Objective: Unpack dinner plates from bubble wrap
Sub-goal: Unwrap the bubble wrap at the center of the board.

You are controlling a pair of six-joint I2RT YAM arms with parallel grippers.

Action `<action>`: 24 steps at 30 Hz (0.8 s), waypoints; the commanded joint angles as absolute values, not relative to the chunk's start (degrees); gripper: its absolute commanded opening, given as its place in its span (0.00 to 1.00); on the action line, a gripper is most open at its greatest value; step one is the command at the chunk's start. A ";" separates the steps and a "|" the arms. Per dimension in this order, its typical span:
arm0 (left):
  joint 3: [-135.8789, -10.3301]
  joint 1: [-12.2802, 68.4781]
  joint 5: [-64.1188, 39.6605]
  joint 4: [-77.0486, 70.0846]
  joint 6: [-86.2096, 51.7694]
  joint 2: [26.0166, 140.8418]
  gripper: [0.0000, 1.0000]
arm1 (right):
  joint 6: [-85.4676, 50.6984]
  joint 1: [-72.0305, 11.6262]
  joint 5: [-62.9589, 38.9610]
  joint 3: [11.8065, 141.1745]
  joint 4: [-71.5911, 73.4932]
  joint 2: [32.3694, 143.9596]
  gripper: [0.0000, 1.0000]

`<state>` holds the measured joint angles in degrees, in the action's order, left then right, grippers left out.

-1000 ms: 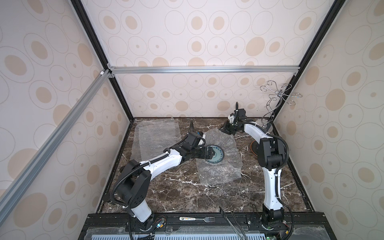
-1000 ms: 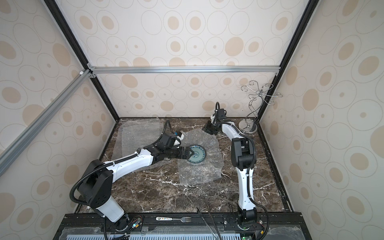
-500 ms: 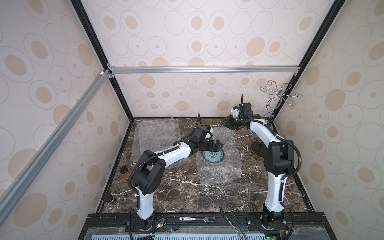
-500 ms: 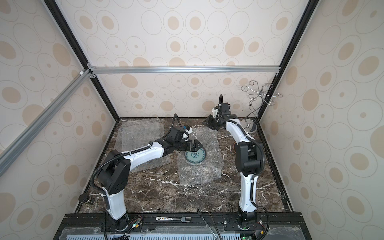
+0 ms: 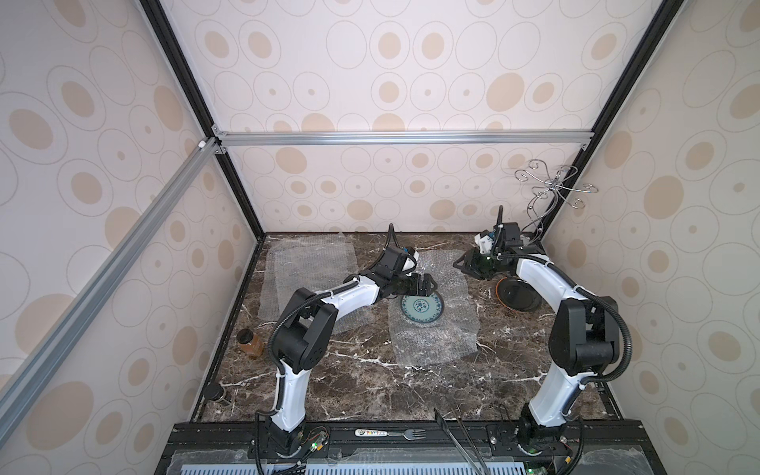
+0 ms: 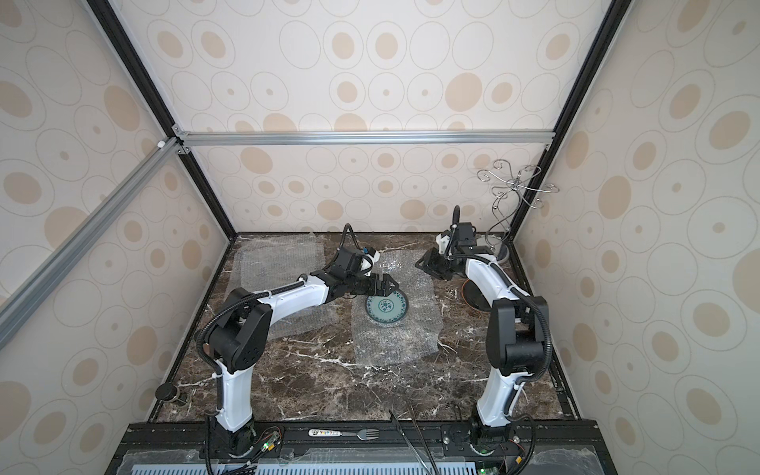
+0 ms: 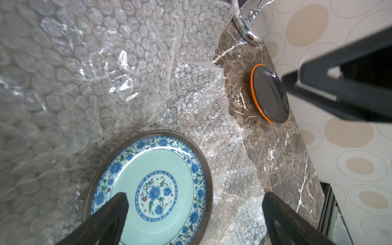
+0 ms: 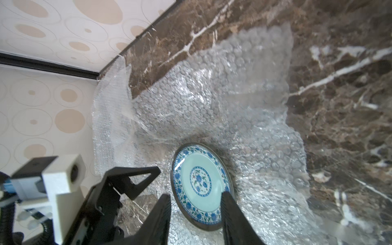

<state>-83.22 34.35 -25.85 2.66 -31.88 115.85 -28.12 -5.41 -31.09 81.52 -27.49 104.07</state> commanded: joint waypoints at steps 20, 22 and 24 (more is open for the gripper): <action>-91.12 29.67 -27.88 -3.40 -37.25 124.58 1.00 | -28.64 -6.33 -34.46 85.59 -24.51 114.67 0.42; -91.61 28.86 -27.84 -3.91 -37.74 125.16 1.00 | -28.61 -6.33 -34.28 87.80 -25.02 116.92 0.42; -92.22 27.99 -27.86 -4.05 -38.03 125.80 1.00 | -28.82 -6.37 -34.11 89.65 -25.60 118.77 0.42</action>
